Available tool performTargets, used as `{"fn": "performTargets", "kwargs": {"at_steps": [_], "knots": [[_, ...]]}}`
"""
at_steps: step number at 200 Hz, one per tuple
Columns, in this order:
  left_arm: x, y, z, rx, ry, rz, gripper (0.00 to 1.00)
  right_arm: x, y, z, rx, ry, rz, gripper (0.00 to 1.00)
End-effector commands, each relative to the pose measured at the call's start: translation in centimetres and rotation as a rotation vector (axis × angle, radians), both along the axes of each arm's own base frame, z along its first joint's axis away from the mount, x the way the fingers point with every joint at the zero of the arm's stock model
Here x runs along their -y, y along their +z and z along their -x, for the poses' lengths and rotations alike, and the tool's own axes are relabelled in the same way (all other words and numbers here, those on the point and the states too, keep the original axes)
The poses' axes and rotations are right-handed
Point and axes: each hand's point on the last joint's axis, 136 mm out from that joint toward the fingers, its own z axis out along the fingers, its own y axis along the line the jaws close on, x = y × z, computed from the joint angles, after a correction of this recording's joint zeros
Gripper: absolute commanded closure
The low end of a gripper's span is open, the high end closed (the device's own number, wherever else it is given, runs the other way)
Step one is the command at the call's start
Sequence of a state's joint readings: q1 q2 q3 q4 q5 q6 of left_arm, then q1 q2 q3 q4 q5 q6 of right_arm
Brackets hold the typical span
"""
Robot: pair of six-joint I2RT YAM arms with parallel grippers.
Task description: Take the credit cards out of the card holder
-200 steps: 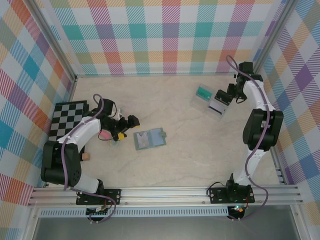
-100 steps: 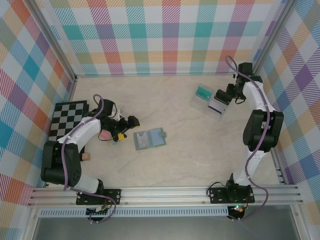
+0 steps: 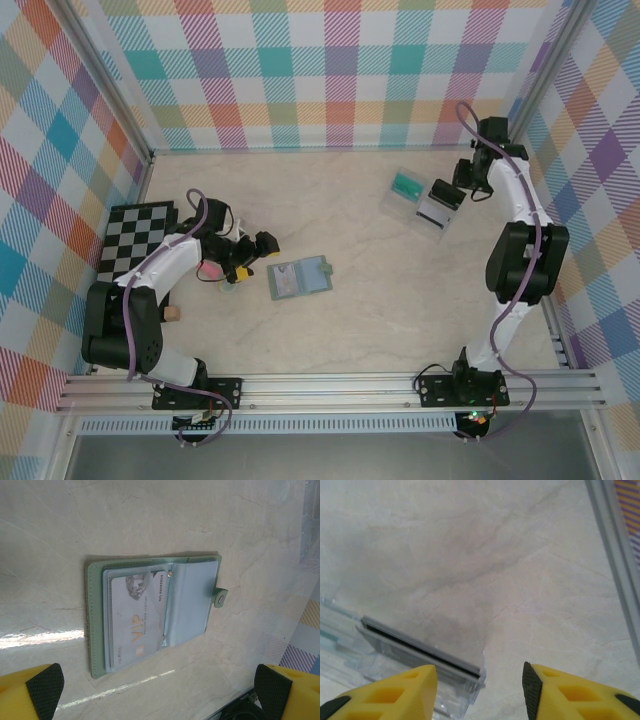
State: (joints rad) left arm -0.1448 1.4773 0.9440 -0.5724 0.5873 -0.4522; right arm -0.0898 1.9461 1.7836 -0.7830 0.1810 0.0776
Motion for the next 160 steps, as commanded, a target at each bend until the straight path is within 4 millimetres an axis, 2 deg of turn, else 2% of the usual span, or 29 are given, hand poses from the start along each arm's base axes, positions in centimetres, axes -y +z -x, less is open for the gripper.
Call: {"fn": "performTargets", "kwargs": {"at_steps": [1, 31, 67, 115, 141, 160], "knots": [[-0.2, 0.4, 0.2, 0.004, 0.009, 0.026, 0.00, 0.4, -1.4, -0.3, -0.059, -0.058, 0.010, 0.50], [-0.2, 0.4, 0.2, 0.002, 0.010, 0.026, 0.00, -0.1, -2.8, -0.2, -0.094, -0.044, -0.021, 0.51], [-0.2, 0.2, 0.2, -0.001, 0.010, 0.027, 0.00, -1.6, -3.8, 0.2, -0.121, 0.032, -0.085, 0.52], [-0.1, 0.2, 0.1, -0.001, 0.012, 0.031, 0.00, -2.9, -3.3, 0.5, -0.108, 0.089, -0.128, 0.52], [-0.1, 0.2, 0.2, -0.002, 0.012, 0.031, 0.00, -2.2, -3.0, 0.6, -0.104, 0.057, -0.101, 0.51], [-0.1, 0.2, 0.2, -0.003, 0.012, 0.031, 0.00, -1.8, -1.8, 0.5, -0.072, 0.026, -0.087, 0.50]]}}
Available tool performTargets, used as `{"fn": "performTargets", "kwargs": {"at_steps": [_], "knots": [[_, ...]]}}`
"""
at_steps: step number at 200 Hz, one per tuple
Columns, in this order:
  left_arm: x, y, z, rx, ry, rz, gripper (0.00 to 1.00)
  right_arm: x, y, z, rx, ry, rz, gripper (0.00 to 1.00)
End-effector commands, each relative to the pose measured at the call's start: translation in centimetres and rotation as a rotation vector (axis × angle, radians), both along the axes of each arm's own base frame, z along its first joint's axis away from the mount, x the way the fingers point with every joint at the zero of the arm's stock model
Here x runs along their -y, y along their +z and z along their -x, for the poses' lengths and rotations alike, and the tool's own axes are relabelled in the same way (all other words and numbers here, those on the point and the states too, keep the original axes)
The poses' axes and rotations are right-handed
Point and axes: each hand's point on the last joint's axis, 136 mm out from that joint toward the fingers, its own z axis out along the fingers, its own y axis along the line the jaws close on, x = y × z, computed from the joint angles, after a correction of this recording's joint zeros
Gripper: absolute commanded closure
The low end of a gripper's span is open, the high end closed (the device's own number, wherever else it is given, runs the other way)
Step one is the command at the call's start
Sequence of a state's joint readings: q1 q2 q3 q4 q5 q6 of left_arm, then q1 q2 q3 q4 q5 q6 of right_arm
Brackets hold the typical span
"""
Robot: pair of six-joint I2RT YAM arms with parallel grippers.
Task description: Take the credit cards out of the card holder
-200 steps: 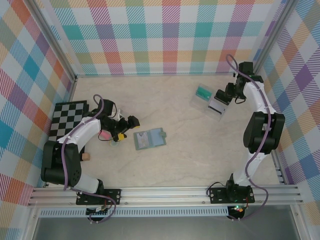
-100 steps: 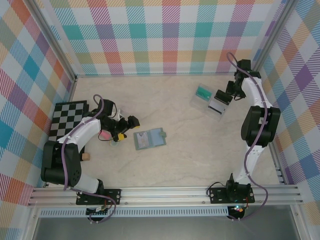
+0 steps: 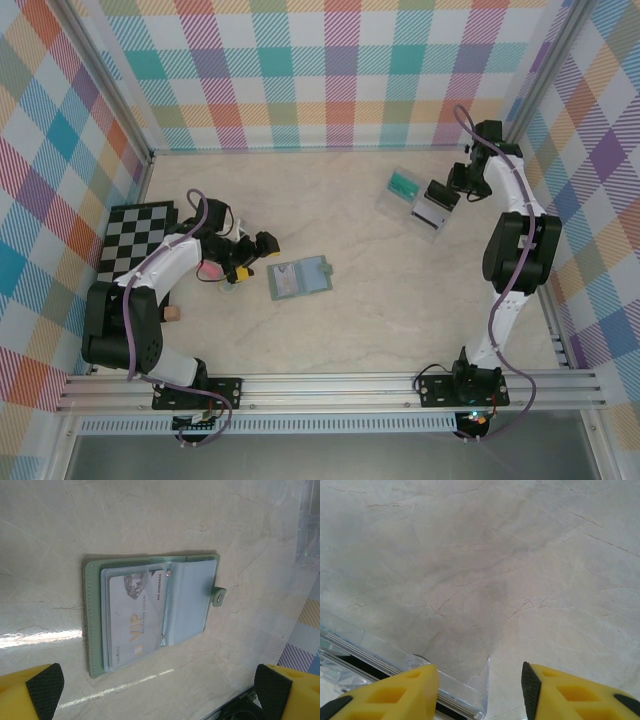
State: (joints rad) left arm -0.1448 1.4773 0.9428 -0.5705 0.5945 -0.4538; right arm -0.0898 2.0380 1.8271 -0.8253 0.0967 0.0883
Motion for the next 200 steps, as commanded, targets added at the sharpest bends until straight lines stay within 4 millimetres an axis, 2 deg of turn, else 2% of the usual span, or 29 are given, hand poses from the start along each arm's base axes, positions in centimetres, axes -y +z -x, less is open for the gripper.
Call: {"fn": "performTargets", "kwargs": {"at_steps": [1, 45, 58, 72, 90, 116, 128, 147, 173, 191, 200], "knots": [[-0.2, 0.2, 0.2, -0.002, 0.014, 0.024, 0.00, -0.3, 1.7, 1.0, 0.016, -0.009, 0.002, 0.49], [-0.6, 0.2, 0.3, -0.002, 0.044, 0.004, 0.00, -0.3, 6.8, 1.5, 0.140, -0.067, -0.024, 0.41], [-0.7, 0.3, 0.5, -0.005, 0.061, 0.002, 0.00, -1.2, 7.8, 2.2, 0.158, -0.062, -0.073, 0.40], [-0.7, 0.3, 0.8, -0.006, 0.068, -0.003, 0.00, -3.1, 8.2, 3.4, 0.163, -0.028, -0.153, 0.40], [-0.6, 0.2, 1.2, -0.018, 0.085, -0.015, 0.01, -6.7, 7.8, 5.4, 0.133, 0.019, -0.253, 0.40], [0.4, -0.2, 1.9, -0.038, 0.092, -0.009, 0.06, -12.4, 5.9, 8.9, 0.045, 0.106, -0.334, 0.41], [0.8, -0.6, 2.1, -0.046, 0.095, -0.012, 0.10, -15.8, 5.2, 10.7, 0.020, 0.166, -0.376, 0.41], [1.8, -1.4, 2.3, -0.064, 0.100, -0.012, 0.18, -21.3, 3.7, 13.6, -0.043, 0.266, -0.444, 0.42], [3.2, -2.6, 2.4, -0.080, 0.099, -0.030, 0.31, -27.6, 1.2, 17.1, -0.138, 0.366, -0.493, 0.46], [3.8, -3.4, 2.4, -0.092, 0.103, -0.055, 0.41, -31.2, -0.5, 19.0, -0.188, 0.438, -0.499, 0.49], [3.9, -3.9, 2.3, -0.097, 0.108, -0.073, 0.45, -32.4, -1.3, 19.6, -0.206, 0.464, -0.483, 0.49]]}}
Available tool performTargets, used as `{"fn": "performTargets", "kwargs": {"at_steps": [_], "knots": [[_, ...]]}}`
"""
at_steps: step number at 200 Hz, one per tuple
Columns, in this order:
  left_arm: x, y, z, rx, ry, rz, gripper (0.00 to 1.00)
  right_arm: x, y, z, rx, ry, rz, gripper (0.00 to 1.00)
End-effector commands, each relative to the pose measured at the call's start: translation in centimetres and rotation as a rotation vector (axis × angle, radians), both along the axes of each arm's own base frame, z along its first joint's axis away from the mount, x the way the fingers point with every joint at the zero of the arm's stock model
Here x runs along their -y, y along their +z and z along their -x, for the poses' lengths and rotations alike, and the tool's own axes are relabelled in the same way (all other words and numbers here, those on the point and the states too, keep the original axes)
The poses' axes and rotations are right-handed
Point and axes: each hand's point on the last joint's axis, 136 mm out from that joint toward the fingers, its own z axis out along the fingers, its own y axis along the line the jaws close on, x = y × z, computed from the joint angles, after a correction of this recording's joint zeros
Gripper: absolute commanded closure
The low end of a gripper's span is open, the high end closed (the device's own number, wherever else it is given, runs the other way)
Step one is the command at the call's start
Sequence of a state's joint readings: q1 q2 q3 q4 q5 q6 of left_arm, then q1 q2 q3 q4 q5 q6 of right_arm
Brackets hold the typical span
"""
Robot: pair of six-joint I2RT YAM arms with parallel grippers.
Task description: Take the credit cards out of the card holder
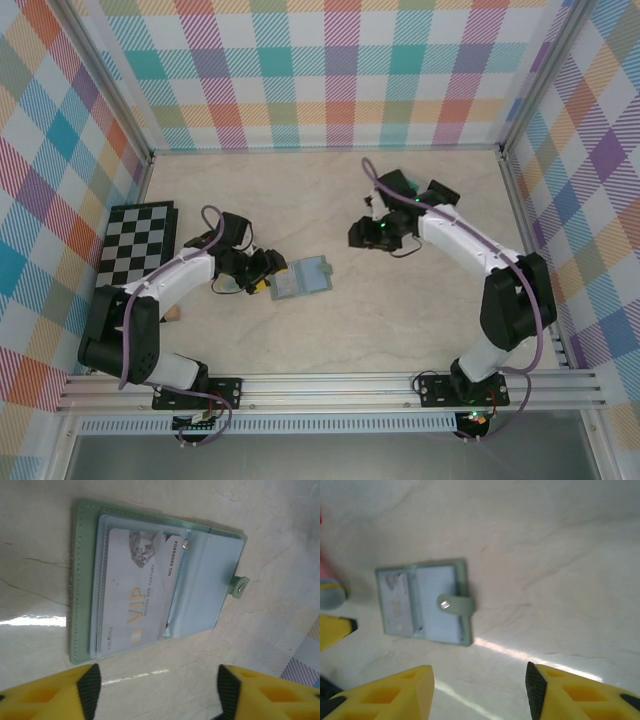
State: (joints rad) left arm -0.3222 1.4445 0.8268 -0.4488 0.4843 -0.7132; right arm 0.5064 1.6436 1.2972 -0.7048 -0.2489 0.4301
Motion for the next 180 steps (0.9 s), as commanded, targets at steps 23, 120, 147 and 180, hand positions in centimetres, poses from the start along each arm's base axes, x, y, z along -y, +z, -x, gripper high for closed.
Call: {"fn": "performTargets", "kwargs": {"at_steps": [23, 120, 147, 180], "knots": [[0.0, -2.5, -0.6, -0.031, 0.059, -0.090, 0.50, -6.6, -2.7, 2.0, -0.081, 0.101, -0.082, 0.51], [0.4, -4.6, -1.8, -0.068, 0.041, -0.123, 0.70, -11.5, -5.2, 1.6, -0.197, 0.229, -0.193, 0.65], [0.5, -4.9, -1.8, -0.077, 0.022, -0.125, 0.77, -12.4, -6.3, 0.5, -0.203, 0.250, -0.182, 0.65], [0.5, -5.5, -1.1, -0.104, -0.013, -0.134, 0.81, -13.6, -7.6, 0.0, -0.234, 0.282, -0.197, 0.68]]}}
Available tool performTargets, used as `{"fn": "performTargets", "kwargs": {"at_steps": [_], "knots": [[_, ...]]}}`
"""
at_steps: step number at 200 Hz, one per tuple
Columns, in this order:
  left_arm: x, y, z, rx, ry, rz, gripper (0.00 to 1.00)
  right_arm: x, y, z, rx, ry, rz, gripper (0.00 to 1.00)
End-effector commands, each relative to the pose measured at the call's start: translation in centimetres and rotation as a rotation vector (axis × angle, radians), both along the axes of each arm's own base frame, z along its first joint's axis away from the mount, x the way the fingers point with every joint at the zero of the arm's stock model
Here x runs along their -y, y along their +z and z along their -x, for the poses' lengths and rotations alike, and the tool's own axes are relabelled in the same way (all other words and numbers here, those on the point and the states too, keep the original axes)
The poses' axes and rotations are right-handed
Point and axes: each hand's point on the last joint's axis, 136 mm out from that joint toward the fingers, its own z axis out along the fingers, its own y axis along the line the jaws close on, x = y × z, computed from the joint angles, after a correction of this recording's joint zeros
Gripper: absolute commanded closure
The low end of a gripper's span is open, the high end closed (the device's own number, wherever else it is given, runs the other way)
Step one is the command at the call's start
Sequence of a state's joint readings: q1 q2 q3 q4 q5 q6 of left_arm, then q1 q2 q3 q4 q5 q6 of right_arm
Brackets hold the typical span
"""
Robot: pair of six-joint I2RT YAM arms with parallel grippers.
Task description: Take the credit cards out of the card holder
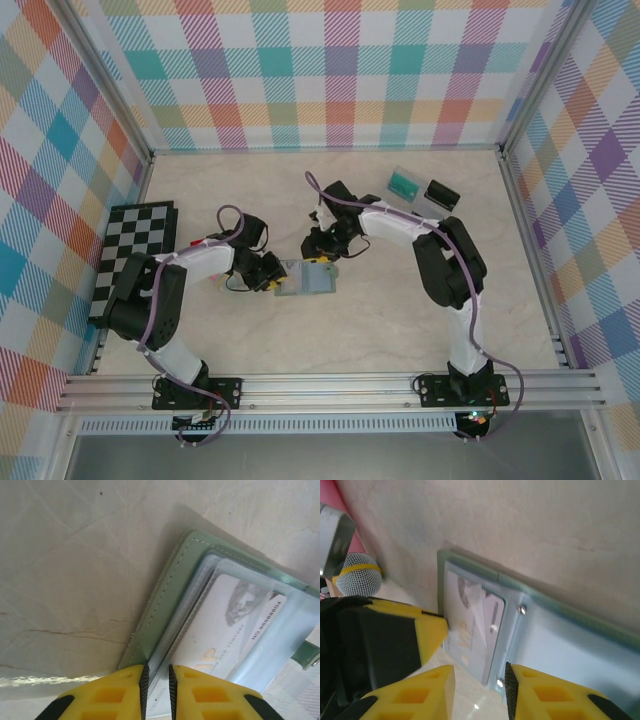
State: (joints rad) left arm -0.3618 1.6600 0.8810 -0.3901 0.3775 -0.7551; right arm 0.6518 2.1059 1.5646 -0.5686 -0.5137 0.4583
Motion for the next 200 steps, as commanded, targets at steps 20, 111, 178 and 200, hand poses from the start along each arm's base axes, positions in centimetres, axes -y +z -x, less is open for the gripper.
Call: {"fn": "performTargets", "kwargs": {"at_steps": [20, 111, 178, 200], "knots": [[0.1, -0.8, 0.9, -0.037, -0.053, -0.024, 0.82, -1.4, -1.1, 0.2, -0.047, 0.062, -0.029, 0.70], [-0.4, -1.6, 1.4, -0.071, -0.053, -0.051, 0.85, -1.8, -3.0, 0.5, -0.100, 0.075, -0.035, 0.77], [-0.5, -1.7, 1.5, -0.075, -0.062, -0.058, 0.85, -2.4, -3.1, 0.7, -0.116, 0.093, -0.075, 0.84], [-0.5, -1.9, 1.6, -0.077, -0.063, -0.058, 0.86, -2.6, -3.0, 0.8, -0.119, 0.101, -0.094, 0.86]]}}
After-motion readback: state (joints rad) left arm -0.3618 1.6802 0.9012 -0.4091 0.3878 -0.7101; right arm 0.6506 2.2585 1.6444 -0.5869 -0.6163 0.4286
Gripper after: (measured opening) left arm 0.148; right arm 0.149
